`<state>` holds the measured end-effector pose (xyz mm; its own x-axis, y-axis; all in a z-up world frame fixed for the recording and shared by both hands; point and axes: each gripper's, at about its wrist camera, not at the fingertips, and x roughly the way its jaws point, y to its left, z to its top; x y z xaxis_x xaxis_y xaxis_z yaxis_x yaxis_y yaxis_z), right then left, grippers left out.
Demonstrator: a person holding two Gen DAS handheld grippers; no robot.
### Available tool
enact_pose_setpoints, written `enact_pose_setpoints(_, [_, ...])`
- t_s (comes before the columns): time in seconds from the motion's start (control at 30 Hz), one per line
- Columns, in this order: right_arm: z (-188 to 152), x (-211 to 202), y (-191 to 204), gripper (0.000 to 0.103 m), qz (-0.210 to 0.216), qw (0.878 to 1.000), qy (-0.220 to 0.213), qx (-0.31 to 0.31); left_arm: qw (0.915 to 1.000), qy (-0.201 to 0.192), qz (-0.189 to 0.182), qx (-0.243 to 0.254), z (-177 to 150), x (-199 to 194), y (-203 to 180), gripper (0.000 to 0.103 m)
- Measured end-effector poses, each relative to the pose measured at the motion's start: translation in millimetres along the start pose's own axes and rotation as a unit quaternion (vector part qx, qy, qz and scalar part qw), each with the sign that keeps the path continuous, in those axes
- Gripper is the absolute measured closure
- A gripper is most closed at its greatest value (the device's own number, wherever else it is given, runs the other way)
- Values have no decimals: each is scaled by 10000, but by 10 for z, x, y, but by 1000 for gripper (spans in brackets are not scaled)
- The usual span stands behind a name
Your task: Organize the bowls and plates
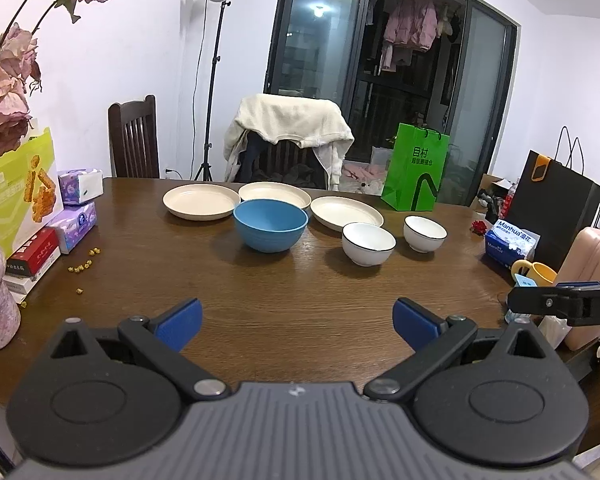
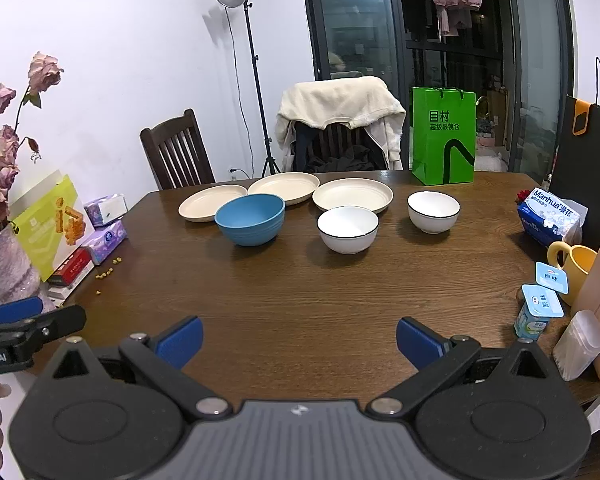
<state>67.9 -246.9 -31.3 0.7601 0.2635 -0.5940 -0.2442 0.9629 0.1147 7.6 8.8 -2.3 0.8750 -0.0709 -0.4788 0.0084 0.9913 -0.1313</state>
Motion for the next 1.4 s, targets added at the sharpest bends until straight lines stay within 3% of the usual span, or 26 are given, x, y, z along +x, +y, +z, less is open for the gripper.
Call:
enact_pose_setpoints(1.23, [70, 182, -43, 0, -11, 9999, 160, 63, 10000, 53, -28, 59, 18, 153, -44, 0])
enact_pose_setpoints(1.4, [81, 288, -53, 0, -105, 9993, 356, 91, 9999, 92, -34, 92, 51, 234, -35, 0])
